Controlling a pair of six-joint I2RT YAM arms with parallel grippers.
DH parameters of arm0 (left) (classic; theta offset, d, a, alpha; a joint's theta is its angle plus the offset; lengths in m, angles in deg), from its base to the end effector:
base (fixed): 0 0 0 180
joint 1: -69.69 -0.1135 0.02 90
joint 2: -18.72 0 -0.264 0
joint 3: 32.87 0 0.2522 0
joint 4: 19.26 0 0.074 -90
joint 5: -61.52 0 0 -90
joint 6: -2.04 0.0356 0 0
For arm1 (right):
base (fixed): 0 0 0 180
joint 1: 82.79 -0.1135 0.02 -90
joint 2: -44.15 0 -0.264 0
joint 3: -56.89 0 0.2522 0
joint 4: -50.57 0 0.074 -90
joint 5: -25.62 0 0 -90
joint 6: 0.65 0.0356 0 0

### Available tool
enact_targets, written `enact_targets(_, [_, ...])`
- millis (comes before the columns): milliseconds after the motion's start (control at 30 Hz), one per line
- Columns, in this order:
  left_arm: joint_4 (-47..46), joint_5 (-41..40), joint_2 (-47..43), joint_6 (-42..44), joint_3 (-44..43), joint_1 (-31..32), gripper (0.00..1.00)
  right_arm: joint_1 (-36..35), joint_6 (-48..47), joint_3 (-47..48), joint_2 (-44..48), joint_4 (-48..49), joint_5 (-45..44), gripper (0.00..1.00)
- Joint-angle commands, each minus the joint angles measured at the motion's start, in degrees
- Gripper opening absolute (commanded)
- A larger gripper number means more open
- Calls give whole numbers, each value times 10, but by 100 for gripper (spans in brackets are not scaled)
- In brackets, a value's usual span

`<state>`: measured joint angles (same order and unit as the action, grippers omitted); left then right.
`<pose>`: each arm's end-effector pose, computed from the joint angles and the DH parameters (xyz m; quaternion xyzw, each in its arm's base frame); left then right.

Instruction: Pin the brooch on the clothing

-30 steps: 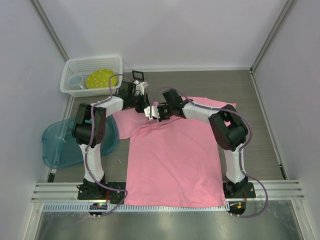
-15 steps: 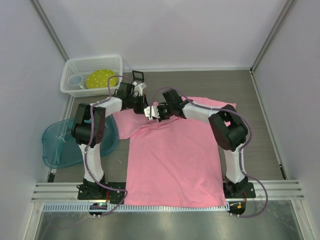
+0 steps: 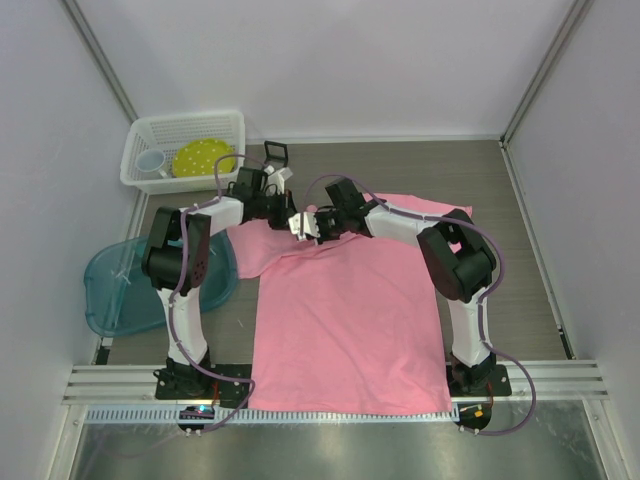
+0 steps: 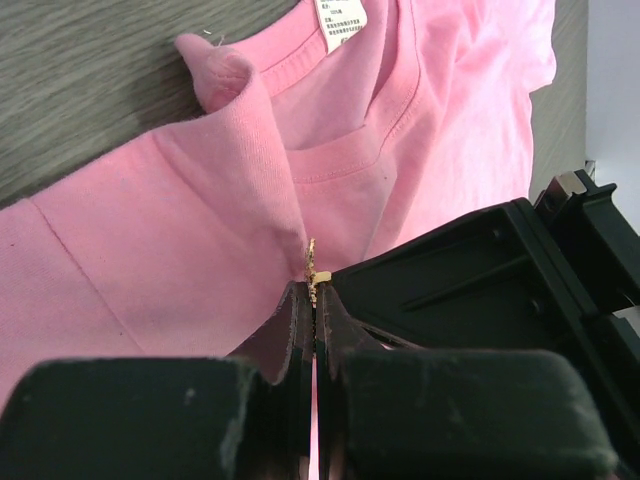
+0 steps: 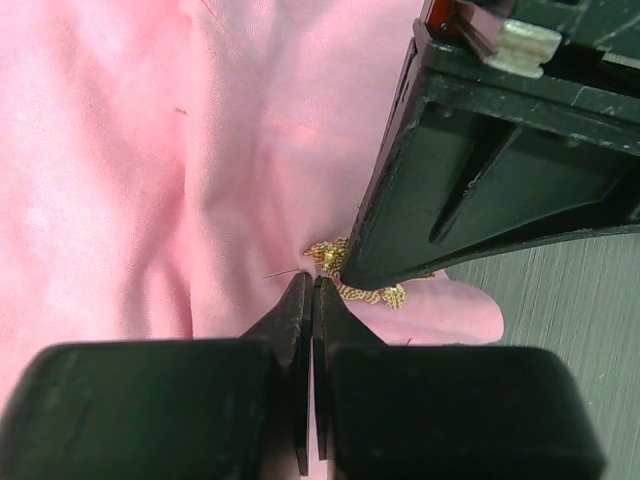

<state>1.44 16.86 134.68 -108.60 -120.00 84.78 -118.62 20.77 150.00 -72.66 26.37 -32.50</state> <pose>0.3997 -0.1340 0.1539 0.0912 0.8712 -0.4421 0.1928 0.3456 0.2727 0.1704 -0.7696 0.4720 0.1485 0.4036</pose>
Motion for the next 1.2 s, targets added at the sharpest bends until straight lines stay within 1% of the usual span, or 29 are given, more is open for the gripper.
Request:
enact_targets(0, [-28,39,-30,-12,11,0,1,3,11,15,24,3,10,1])
enact_targets(267, [-7,43,-29,1,20,-1,1,12,63,33,20,12,10,1])
enact_targets(433, [-17,46,-28,0,28,-1,0,16,70,26,26,11,11,1])
enact_targets(467, [-16,46,-27,0,27,-2,0,16,71,25,25,12,10,3])
enact_targets(500, [-16,46,-26,1,25,-2,0,16,76,25,25,12,6,5])
enact_targets(533, [-16,47,-26,1,24,-2,0,16,78,25,25,12,2,12])
enact_targets(600, [-17,48,-21,3,23,-3,0,18,90,26,23,12,1,20])
enact_targets(633, [-18,51,-21,3,23,-4,0,20,92,27,23,14,1,29])
enact_targets(733, [-20,55,-21,4,25,-5,0,23,106,31,19,17,-1,40])
enact_targets(800, [-21,57,-21,6,27,-6,0,26,114,34,15,23,-1,43])
enact_targets(833, [-24,59,-20,5,27,-7,0,29,121,35,13,23,4,47])
enact_targets(1000, [-30,68,-20,4,29,-7,0,40,136,45,6,18,35,52])
enact_targets(1133, [-41,71,-22,3,34,-9,0,46,140,59,2,-12,80,61])
enact_targets(1167, [-44,75,-23,3,35,-9,0,51,139,62,0,-27,97,62])
